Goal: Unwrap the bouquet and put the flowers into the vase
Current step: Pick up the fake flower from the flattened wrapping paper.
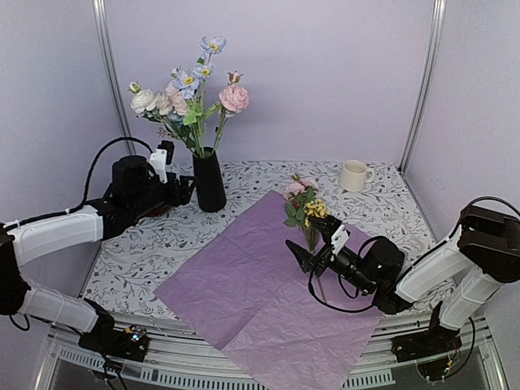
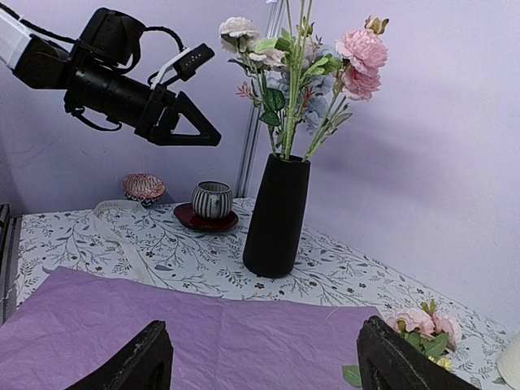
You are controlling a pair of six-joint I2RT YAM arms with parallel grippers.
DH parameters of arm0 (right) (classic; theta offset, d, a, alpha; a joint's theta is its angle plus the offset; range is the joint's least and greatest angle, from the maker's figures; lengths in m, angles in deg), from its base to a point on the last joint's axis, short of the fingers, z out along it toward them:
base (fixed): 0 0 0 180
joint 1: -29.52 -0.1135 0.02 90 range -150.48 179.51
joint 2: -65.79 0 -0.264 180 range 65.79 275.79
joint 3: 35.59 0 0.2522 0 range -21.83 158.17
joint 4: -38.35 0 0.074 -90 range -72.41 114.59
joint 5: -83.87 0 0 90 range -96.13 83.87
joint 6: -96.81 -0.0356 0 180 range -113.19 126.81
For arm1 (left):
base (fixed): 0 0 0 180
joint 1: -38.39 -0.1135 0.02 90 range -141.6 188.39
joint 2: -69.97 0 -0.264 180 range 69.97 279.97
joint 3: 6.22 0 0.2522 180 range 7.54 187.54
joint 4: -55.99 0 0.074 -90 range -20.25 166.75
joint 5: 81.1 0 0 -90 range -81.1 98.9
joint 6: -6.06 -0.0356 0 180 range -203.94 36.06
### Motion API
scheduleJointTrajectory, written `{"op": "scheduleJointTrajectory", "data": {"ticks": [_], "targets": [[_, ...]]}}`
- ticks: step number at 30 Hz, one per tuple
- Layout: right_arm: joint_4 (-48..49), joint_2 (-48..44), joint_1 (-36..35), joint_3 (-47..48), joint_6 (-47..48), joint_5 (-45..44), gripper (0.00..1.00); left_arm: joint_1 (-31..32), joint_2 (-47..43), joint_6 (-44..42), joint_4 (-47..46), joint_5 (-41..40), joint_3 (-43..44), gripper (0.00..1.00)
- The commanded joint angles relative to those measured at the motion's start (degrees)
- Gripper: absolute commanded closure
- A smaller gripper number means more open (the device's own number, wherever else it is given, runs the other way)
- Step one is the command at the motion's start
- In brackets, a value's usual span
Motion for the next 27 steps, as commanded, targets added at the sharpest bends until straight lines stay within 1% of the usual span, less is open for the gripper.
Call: {"op": "scheduleJointTrajectory", "data": {"ticks": [1, 2, 4, 5, 7, 10, 11, 12, 14, 15, 17, 19, 21, 23, 25, 27], "targets": [[-1.49, 0.48, 0.09, 1.48, -1.24, -0.68, 0.2, 0.18, -4.39, 1.96, 3.27, 3.86, -2.32, 0.25], [-2.94, 0.48, 0.09, 2.06, -1.61, -1.41, 0.2, 0.18, -4.76, 2.37, 3.68, 5.0, -2.4, 0.25], [-8.88, -0.23, 0.09, 4.9, -3.63, -5.11, 0.21, 0.13, -4.98, 3.33, 3.47, 8.37, -2.92, 0.24], [-13.35, -0.78, 0.09, 5.84, -6.31, -6.0, 0.21, 0.17, -4.9, 3.91, 2.94, 10.01, -3.36, 0.25], [-22.82, -3.04, 0.09, 9.51, -10.22, -8.75, 0.22, 0.18, -5.04, 6.36, 1.07, 10.63, -5.24, 0.25], [-38.4, -7.03, 0.09, 12.72, -21.97, -11.01, 0.23, 0.23, -6.13, 7.58, -6.1, 12.6, -10.09, 0.24], [-43.13, -8.51, 0.11, 13.61, -25.45, -10.18, 0.22, 0.18, -6.39, 7.6, -7.89, 12.78, -11.22, 0.23], [-47.84, -9.97, 0.09, 14.57, -31.2, -8.7, 0.21, 0.18, -6.46, 7.37, -9.41, 12.6, -11.92, 0.22], [-56.79, -12.82, 0.09, 16.42, -38.14, -6.73, 0.18, 0.25, -6.28, 6.81, -10.35, 11.76, -12.52, 0.2], [-60.05, -14.31, 0.11, 16.57, -41.97, -6.42, 0.18, 0.26, -6.04, 6.38, -11.35, 11.21, -12.89, 0.17], [-63.4, -17.33, 0.06, 15.67, -45.21, -6.93, 0.18, 0.27, -5.79, 6.29, -13.89, 10.07, -14.59, 0.1], [-64.63, -20.65, 0.09, 13.74, -46.45, -7.54, 0.19, 0.34, -5.87, 6.59, -17.36, 9.52, -16.78, 0.02], [-68.75, -23.58, 0.11, 13.23, -45.78, -8.48, 0.23, 0.44, -6.07, 6.61, -20.43, 9.27, -19.19, 0.02], [-75.64, -24.96, 0.98, 14.9, -47.36, -9.65, 0.25, 0.64, -6.25, 6.09, -22.44, 9.06, -21.27, 0.02], [-82.09, -24.3, 3.95, 18.14, -49.53, -7.19, 0.25, 0.62, -6.14, 5.95, -24.98, 9.0, -23.41, 0.02], [-86.73, -22.38, 6.82, 20.69, -50.64, -1.96, 0.26, 0.62, -6.19, 6.61, -25.63, 10.82, -23.47, 0.02]]}}
